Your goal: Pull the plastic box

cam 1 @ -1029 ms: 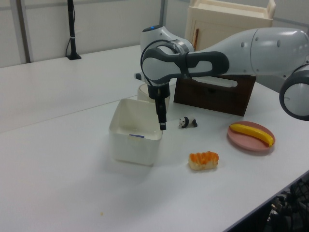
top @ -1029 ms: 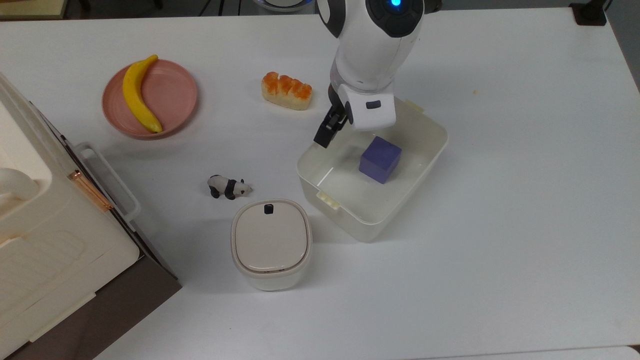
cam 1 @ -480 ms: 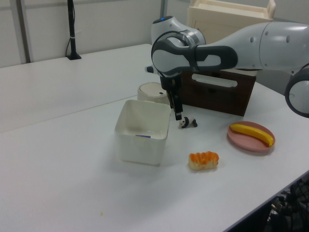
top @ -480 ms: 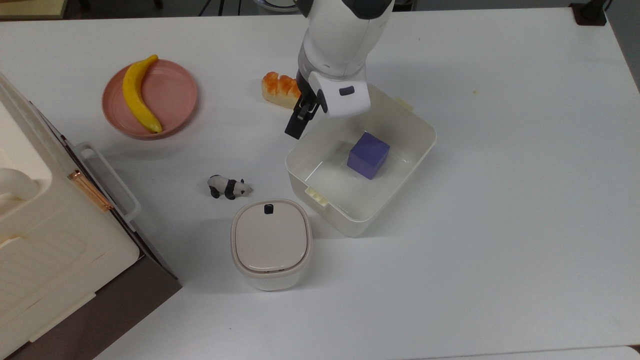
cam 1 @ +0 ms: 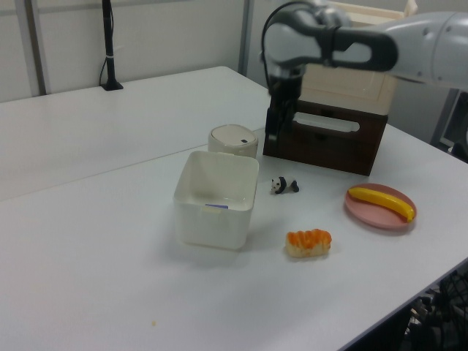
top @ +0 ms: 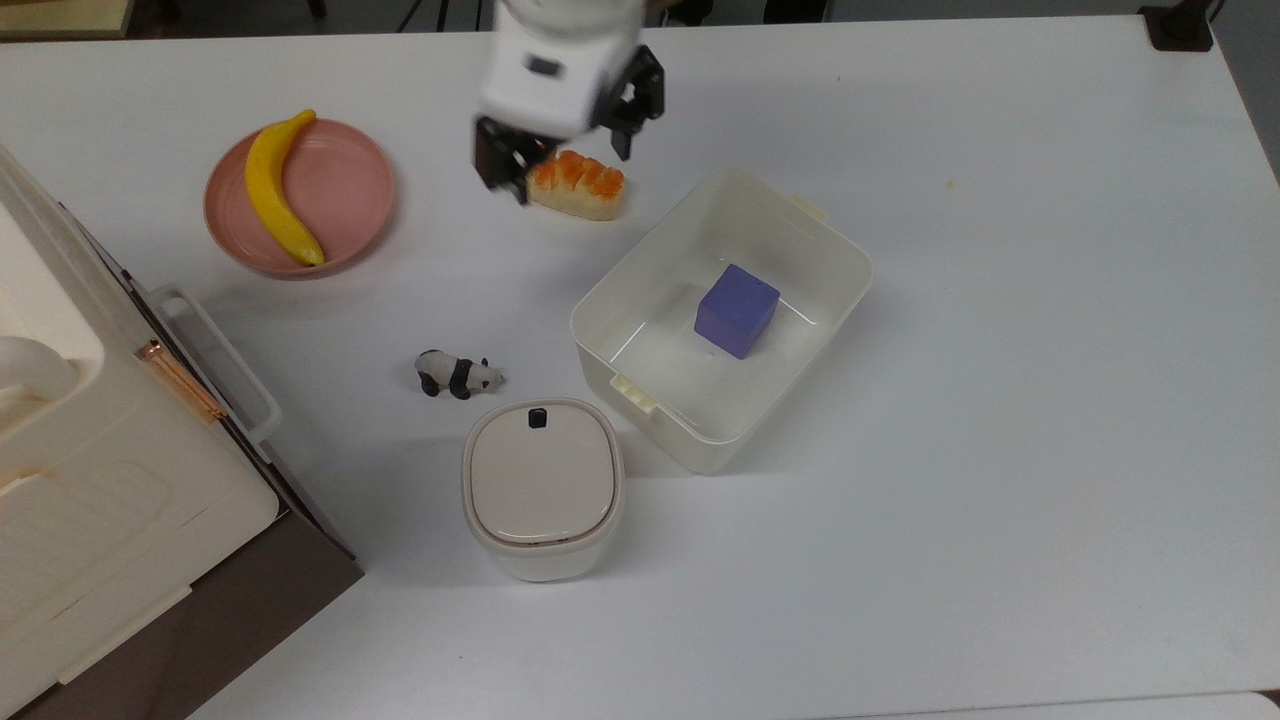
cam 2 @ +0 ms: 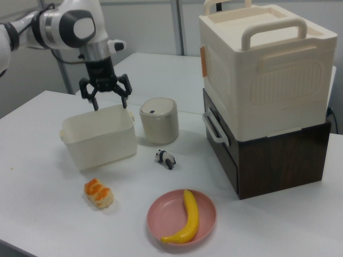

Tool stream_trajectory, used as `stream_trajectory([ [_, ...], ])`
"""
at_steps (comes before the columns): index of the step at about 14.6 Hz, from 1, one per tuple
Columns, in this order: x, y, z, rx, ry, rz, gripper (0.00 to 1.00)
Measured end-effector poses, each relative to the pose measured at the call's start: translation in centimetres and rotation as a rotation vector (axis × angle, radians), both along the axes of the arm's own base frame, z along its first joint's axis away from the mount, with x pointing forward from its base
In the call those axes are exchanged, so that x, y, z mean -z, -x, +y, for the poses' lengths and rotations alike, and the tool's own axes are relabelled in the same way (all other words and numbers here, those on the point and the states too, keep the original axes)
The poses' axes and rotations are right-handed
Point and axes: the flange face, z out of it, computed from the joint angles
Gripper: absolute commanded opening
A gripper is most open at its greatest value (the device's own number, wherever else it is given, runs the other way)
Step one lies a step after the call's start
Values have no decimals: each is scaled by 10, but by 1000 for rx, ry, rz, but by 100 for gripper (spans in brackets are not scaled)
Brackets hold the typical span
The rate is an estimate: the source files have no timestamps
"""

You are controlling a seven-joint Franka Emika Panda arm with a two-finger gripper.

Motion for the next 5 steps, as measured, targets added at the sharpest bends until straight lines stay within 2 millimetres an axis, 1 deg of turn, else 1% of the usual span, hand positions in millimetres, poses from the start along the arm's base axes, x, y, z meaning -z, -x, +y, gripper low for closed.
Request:
stream_trajectory([
  [2, -24, 10, -20, 197, -2, -32, 100],
  [3, -31, 14, -25, 287, -2, -42, 100],
  [4, -36, 16, -28, 380, -2, -53, 100],
  [5, -35, 16, -28, 420, 0, -52, 100],
])
